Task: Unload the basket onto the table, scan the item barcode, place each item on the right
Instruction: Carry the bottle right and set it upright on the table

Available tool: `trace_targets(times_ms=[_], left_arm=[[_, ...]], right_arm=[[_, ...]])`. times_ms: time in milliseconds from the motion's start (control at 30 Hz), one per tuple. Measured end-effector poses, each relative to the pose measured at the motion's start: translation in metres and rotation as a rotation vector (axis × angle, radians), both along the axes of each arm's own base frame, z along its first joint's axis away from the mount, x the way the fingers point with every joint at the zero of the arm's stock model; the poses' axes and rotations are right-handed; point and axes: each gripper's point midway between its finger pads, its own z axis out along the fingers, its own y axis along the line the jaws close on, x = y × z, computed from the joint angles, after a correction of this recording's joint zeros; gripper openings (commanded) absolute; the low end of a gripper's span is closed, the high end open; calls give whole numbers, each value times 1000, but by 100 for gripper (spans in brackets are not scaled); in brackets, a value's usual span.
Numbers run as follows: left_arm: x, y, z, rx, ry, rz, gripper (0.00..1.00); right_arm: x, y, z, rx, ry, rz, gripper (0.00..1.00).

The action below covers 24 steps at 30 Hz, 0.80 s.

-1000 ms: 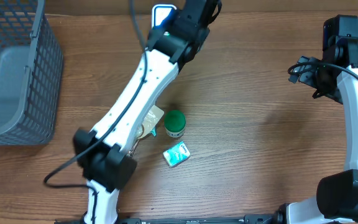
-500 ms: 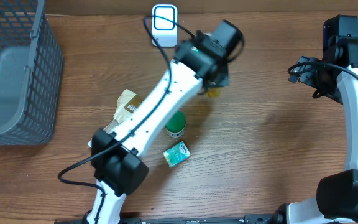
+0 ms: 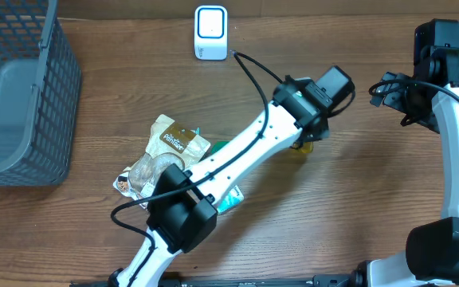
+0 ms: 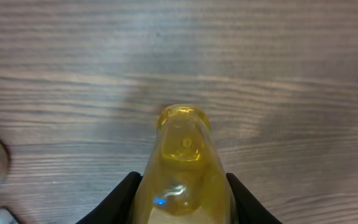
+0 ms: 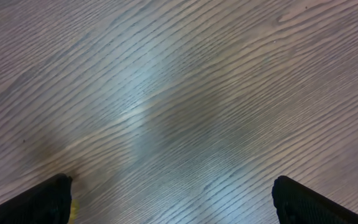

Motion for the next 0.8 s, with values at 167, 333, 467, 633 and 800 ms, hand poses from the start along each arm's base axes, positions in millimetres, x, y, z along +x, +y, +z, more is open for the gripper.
trace_targets(times_ms=[167, 333, 467, 633, 800], left_arm=[[-10, -10, -21, 32, 26, -25, 18], [-13, -13, -38, 50, 48, -28, 35], [-12, -13, -38, 50, 48, -25, 52], [-14, -15, -39, 39, 61, -22, 72], [-14, -23, -37, 10, 57, -64, 98]], right_arm=[[0, 0, 0, 0, 0, 0, 100], [0, 0, 0, 1, -1, 0, 100], [0, 0, 0, 0, 0, 0, 100], [0, 0, 0, 0, 1, 0, 100], [0, 0, 0, 0, -1, 0, 100]])
